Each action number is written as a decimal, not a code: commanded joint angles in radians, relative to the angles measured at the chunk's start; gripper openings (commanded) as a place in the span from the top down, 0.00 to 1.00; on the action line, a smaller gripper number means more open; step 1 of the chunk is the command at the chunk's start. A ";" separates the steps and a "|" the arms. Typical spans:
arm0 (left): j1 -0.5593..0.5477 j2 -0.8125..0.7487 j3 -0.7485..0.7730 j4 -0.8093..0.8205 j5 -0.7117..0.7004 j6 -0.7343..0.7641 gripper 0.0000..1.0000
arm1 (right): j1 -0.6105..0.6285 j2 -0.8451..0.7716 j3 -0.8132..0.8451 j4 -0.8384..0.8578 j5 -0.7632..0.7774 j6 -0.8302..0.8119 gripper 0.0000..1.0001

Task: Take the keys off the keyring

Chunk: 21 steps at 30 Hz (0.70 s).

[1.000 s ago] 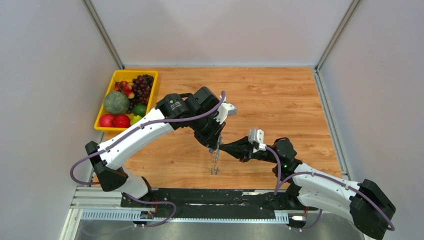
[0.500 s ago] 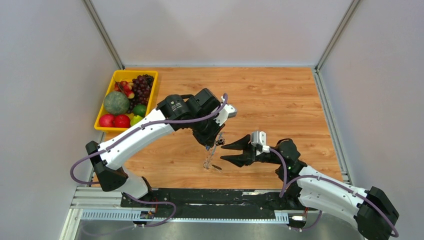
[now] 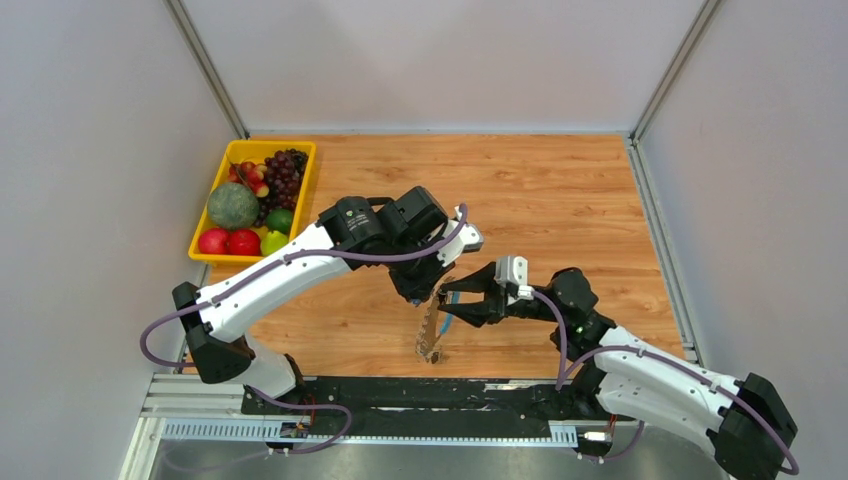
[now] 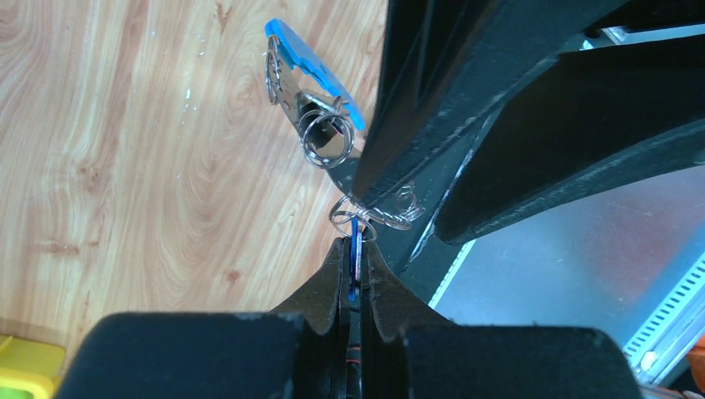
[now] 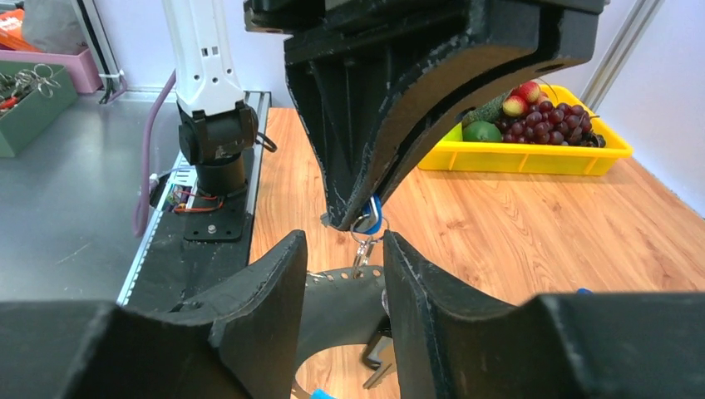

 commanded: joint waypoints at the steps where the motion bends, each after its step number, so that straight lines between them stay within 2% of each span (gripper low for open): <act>1: -0.014 -0.046 0.020 0.001 -0.004 0.036 0.98 | -0.011 0.024 0.041 -0.009 -0.005 -0.038 0.56; 8: -0.025 -0.048 0.031 -0.003 -0.003 0.061 0.98 | -0.012 0.061 0.045 0.005 -0.022 -0.039 0.55; 21: -0.038 -0.047 0.052 -0.009 -0.017 0.064 0.98 | -0.012 0.124 0.064 0.030 -0.145 -0.025 0.64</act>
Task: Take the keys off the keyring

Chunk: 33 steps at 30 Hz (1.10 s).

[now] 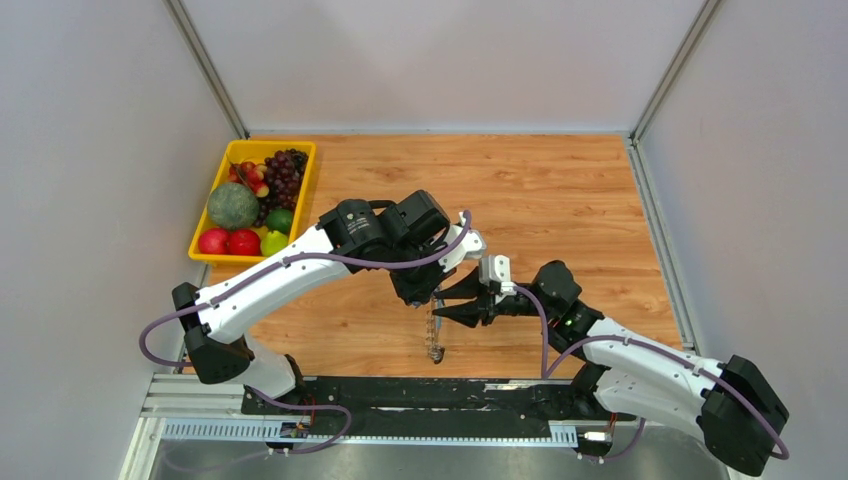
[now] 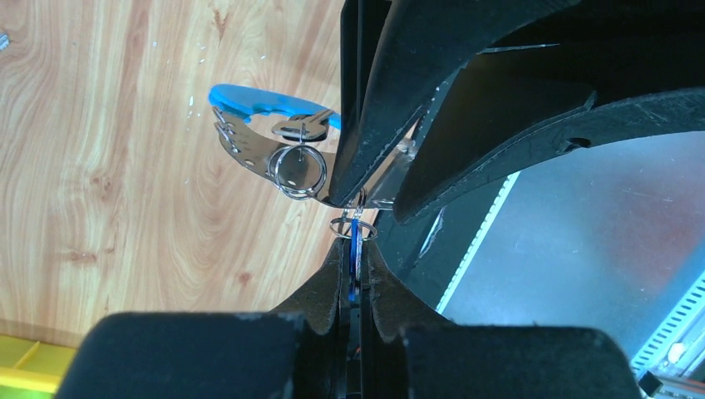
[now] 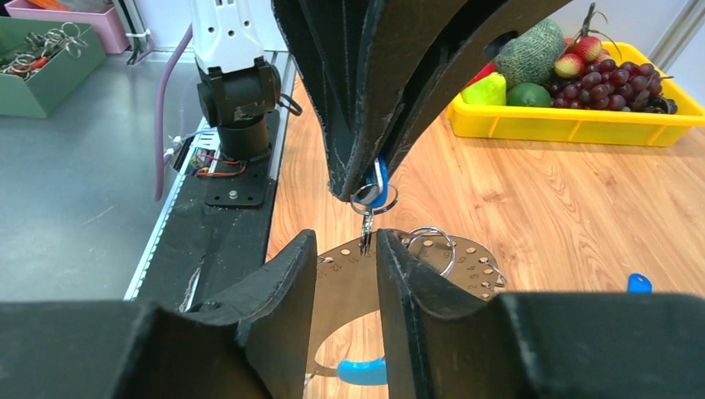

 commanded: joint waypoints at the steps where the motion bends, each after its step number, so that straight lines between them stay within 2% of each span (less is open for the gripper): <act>1: -0.010 -0.044 0.048 -0.002 -0.009 0.020 0.98 | -0.005 0.004 0.040 0.051 -0.072 -0.001 0.65; 6: -0.010 -0.044 0.048 -0.004 -0.014 0.019 0.98 | -0.004 0.002 0.032 0.068 -0.083 0.004 0.70; 15: -0.011 -0.045 0.048 -0.003 -0.025 0.016 0.99 | -0.004 0.025 0.031 0.116 -0.103 0.024 1.00; 20: -0.011 -0.045 0.047 0.001 -0.048 0.013 1.00 | -0.003 0.011 0.010 0.153 -0.118 0.030 1.00; 28: -0.011 -0.058 0.019 0.084 -0.054 0.013 1.00 | -0.004 0.008 0.007 0.175 -0.092 0.125 1.00; 33: -0.011 -0.092 -0.006 0.130 -0.107 0.024 1.00 | -0.004 0.010 -0.004 0.233 -0.121 0.194 1.00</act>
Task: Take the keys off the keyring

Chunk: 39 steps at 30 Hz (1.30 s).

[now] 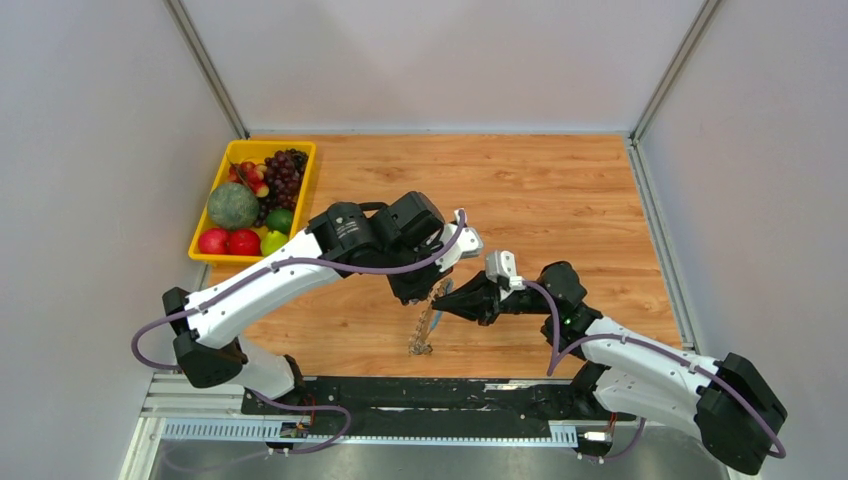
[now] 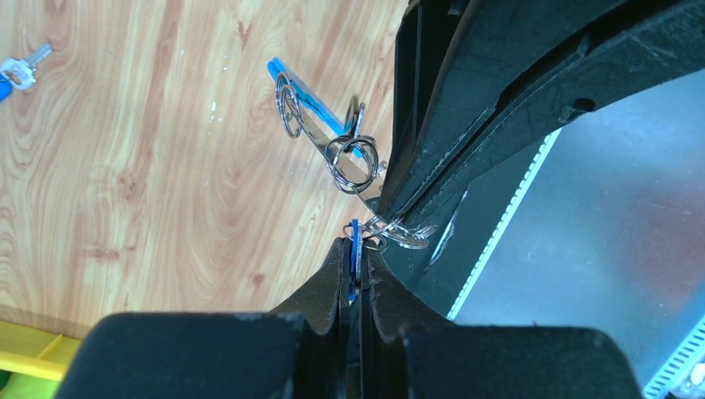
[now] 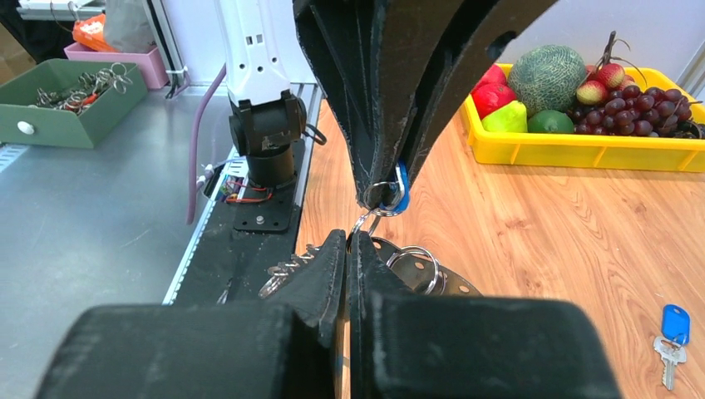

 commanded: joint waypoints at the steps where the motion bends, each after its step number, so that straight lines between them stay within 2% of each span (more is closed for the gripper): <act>1: -0.004 -0.071 -0.020 0.132 -0.066 0.025 1.00 | 0.006 -0.018 0.000 0.125 -0.052 0.086 1.00; 11: -0.004 -0.087 -0.053 0.163 -0.075 0.008 1.00 | 0.006 -0.128 0.021 -0.107 0.058 -0.119 1.00; 16: -0.004 -0.094 -0.050 0.176 -0.083 0.003 1.00 | 0.008 -0.148 0.039 -0.180 0.099 -0.179 1.00; 21: -0.005 -0.072 -0.030 0.160 -0.107 -0.024 1.00 | 0.056 -0.180 0.041 -0.237 0.153 -0.317 1.00; 30: -0.004 -0.047 0.006 0.146 -0.109 -0.022 1.00 | 0.123 -0.148 0.092 -0.324 0.208 -0.392 1.00; 39: -0.002 -0.041 0.023 0.131 -0.133 -0.015 1.00 | 0.129 -0.123 0.123 -0.347 0.219 -0.369 1.00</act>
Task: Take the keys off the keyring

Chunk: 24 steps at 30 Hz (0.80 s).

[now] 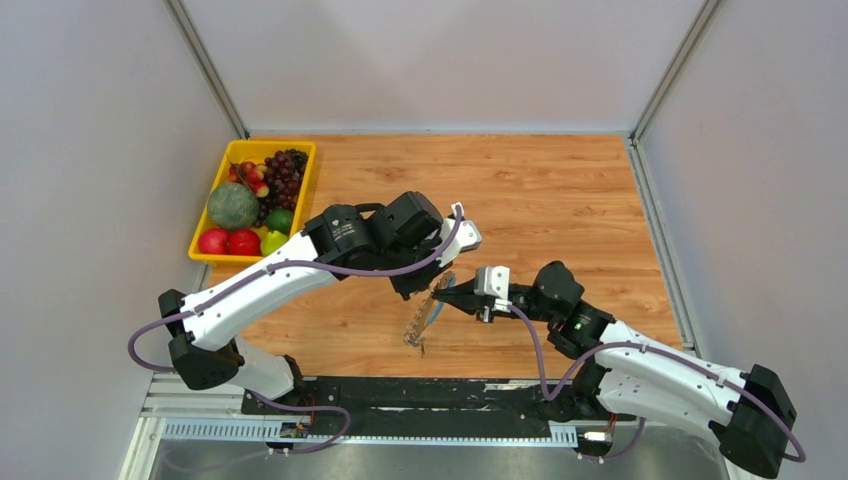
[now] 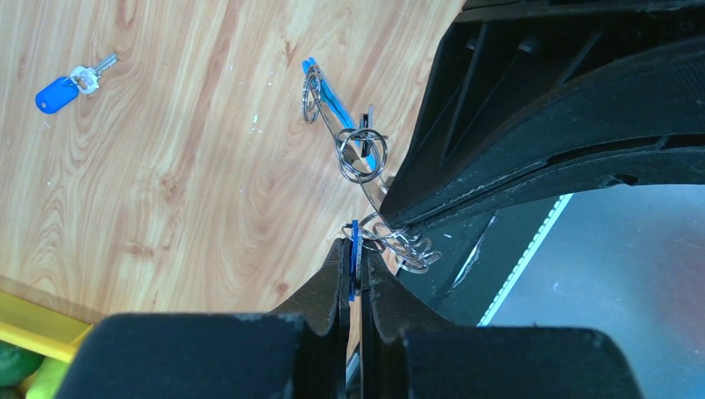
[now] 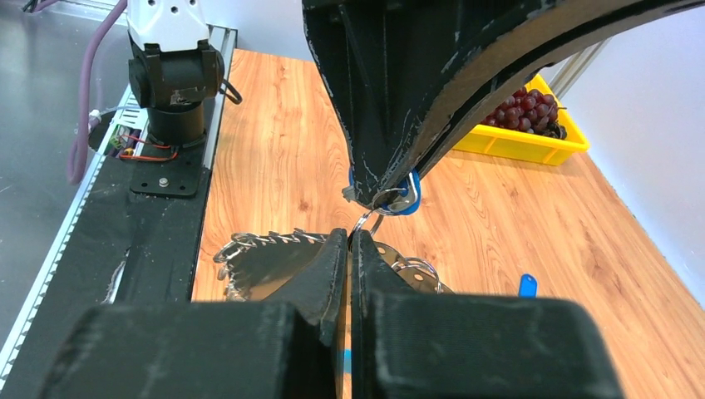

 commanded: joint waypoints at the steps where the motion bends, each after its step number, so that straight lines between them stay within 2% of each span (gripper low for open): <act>1: 0.007 -0.008 0.046 0.065 -0.042 -0.009 1.00 | 0.016 -0.031 0.011 0.018 -0.031 -0.009 1.00; 7: 0.053 -0.012 0.014 0.072 -0.008 -0.042 1.00 | 0.017 -0.110 -0.033 0.063 0.009 0.012 1.00; 13: 0.098 -0.036 -0.019 0.115 0.068 -0.063 1.00 | 0.017 -0.186 -0.123 0.203 0.012 0.048 1.00; 24: 0.103 -0.063 -0.044 0.150 0.099 -0.072 1.00 | 0.017 -0.164 -0.105 0.173 0.198 0.143 1.00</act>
